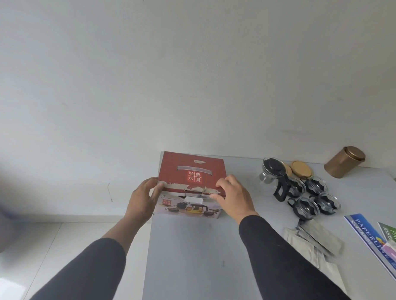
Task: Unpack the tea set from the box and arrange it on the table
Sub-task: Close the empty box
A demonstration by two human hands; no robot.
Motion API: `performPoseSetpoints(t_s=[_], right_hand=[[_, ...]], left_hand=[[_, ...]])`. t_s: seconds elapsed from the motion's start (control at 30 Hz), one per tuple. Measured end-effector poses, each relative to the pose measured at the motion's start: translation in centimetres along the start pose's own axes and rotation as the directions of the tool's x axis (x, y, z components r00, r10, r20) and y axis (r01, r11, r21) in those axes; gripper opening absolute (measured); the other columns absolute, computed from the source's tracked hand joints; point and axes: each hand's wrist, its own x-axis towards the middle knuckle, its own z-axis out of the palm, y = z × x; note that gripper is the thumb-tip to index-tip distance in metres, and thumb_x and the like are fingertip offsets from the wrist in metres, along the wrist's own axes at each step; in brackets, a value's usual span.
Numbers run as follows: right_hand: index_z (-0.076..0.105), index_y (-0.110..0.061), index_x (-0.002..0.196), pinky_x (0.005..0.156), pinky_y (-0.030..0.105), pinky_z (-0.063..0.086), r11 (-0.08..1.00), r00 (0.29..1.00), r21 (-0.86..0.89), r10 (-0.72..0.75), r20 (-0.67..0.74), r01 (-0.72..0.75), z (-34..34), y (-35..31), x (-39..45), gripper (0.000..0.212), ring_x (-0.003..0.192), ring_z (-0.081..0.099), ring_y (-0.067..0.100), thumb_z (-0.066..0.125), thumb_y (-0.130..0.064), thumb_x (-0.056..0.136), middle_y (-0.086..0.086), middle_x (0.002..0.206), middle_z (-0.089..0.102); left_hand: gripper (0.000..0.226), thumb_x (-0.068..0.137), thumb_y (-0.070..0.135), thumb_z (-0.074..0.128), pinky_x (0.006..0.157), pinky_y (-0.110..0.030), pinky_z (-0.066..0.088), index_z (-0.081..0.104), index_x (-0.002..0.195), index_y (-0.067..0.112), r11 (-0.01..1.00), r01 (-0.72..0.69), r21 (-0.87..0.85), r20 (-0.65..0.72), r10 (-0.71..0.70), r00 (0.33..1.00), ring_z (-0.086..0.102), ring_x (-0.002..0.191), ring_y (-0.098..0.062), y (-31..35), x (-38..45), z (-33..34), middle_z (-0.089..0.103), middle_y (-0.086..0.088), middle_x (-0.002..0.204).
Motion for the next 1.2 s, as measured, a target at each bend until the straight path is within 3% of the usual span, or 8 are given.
performPoseSetpoints(t_s=[0.1, 0.23, 0.37, 0.7, 1.0, 1.2], right_hand=[[0.059, -0.016, 0.106, 0.073, 0.024, 0.042, 1.0, 1.0, 0.013, 0.017, 0.012, -0.017, 0.0, 0.0, 0.3, 0.032, 0.094, 0.054, 0.019, 0.066, -0.039, 0.085, 0.0, 0.105, 0.053], [0.059, -0.016, 0.105, 0.079, 0.026, 0.043, 0.999, 0.998, 0.027, 0.041, 0.046, -0.042, 0.0, -0.2, 0.8, 0.033, 0.099, 0.052, 0.019, 0.067, -0.04, 0.084, 0.0, 0.105, 0.054], [0.057, -0.017, 0.103, 0.08, 0.025, 0.043, 0.995, 0.995, 0.064, 0.067, 0.078, -0.072, -0.1, 0.0, 1.0, 0.032, 0.097, 0.052, 0.018, 0.068, -0.04, 0.083, 0.0, 0.105, 0.052], [0.057, -0.016, 0.099, 0.076, 0.023, 0.039, 0.981, 0.987, 0.141, 0.119, 0.106, -0.133, -0.1, -0.1, 1.8, 0.032, 0.094, 0.052, 0.018, 0.073, -0.036, 0.08, -0.003, 0.098, 0.046], [0.055, -0.019, 0.093, 0.079, 0.024, 0.039, 0.97, 0.98, 0.188, 0.127, 0.151, -0.155, -0.1, 0.1, 2.4, 0.03, 0.094, 0.051, 0.018, 0.076, -0.033, 0.077, -0.003, 0.097, 0.045], [0.052, -0.022, 0.088, 0.078, 0.023, 0.037, 0.971, 0.98, 0.183, 0.123, 0.16, -0.152, 0.0, 0.2, 2.8, 0.028, 0.091, 0.049, 0.017, 0.076, -0.032, 0.077, -0.004, 0.095, 0.043]], left_hand=[[0.029, 0.098, 0.036, 0.04, 0.081, -0.024, 0.038, 0.061, 0.111, 0.02, 0.998, -0.048, 0.052, 0.013, 0.047, 0.999, 0.054, 0.102, -0.011, -0.6, 0.2, 0.1, 0.058, 0.01, 0.115], [0.028, 0.099, 0.033, 0.04, 0.079, -0.027, 0.04, 0.057, 0.116, 0.02, 0.998, -0.001, 0.064, -0.011, 0.001, 1.0, 0.056, 0.106, -0.018, -0.7, 0.4, 0.6, 0.059, 0.005, 0.119], [0.022, 0.095, 0.024, 0.052, 0.087, -0.032, 0.044, 0.061, 0.114, 0.016, 0.972, -0.099, 0.212, -0.026, 0.106, 0.994, 0.053, 0.115, -0.018, -0.9, 0.6, 0.4, 0.054, 0.007, 0.13], [0.018, 0.095, 0.023, 0.052, 0.066, -0.029, 0.041, 0.063, 0.095, 0.009, 0.978, -0.031, 0.205, -0.112, 0.055, 0.992, 0.057, 0.078, -0.023, -0.2, 1.3, 0.4, 0.062, 0.001, 0.106], [0.034, 0.099, 0.035, 0.039, 0.068, -0.027, 0.037, 0.067, 0.094, 0.017, 0.988, -0.012, 0.154, -0.11, 0.029, 0.993, 0.051, 0.079, -0.017, 0.0, 1.4, 0.6, 0.058, 0.005, 0.104], [0.014, 0.094, 0.033, 0.052, 0.065, -0.024, 0.038, 0.061, 0.088, 0.024, 0.998, 0.01, 0.065, -0.221, 0.005, 0.975, 0.06, 0.08, -0.011, -0.3, 1.2, 1.4, 0.059, 0.01, 0.093]])
